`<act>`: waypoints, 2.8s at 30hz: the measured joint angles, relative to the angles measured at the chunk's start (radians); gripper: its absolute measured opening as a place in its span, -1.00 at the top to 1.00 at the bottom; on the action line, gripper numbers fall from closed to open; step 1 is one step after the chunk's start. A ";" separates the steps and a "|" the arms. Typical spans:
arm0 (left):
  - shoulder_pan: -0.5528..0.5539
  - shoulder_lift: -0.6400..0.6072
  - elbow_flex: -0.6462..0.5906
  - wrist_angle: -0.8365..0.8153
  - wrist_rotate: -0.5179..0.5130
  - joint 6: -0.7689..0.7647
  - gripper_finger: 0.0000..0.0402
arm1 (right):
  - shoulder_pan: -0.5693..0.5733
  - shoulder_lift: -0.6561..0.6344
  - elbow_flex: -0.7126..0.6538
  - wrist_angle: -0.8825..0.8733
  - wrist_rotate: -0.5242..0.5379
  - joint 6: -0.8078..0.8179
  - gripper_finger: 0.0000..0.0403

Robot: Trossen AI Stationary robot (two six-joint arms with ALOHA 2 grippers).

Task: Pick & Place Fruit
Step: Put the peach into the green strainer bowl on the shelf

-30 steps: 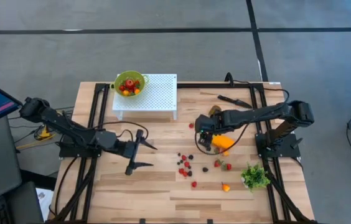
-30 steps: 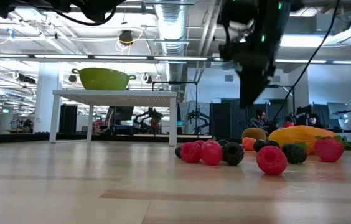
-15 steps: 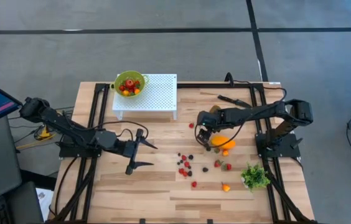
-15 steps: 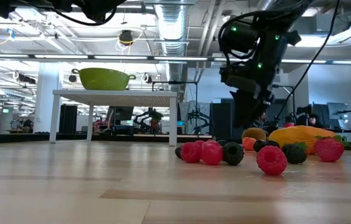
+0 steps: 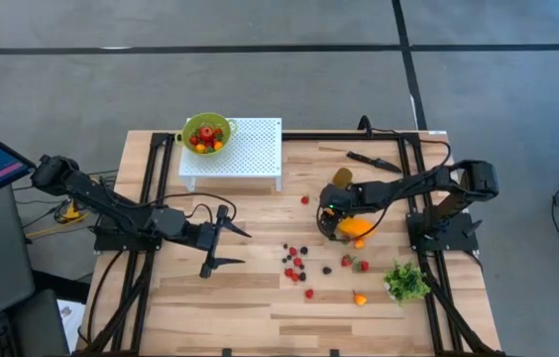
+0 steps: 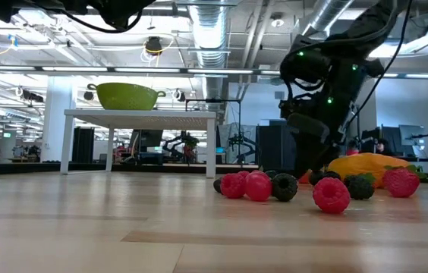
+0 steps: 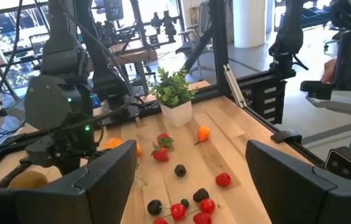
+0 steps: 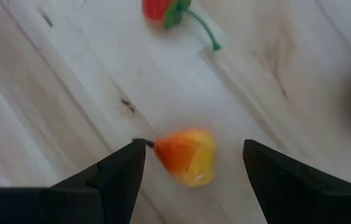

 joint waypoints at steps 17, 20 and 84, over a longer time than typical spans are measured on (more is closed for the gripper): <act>0.000 0.000 0.000 0.001 -0.003 0.000 -0.46 | 0.010 0.000 -0.059 0.131 0.004 0.007 -0.16; 0.000 0.000 0.000 0.001 -0.003 0.000 -0.46 | 0.010 0.000 -0.059 0.130 0.004 0.007 0.00; -0.010 0.321 0.000 0.389 -0.285 0.870 -0.46 | 0.267 -0.001 0.186 0.654 -0.183 -0.319 0.57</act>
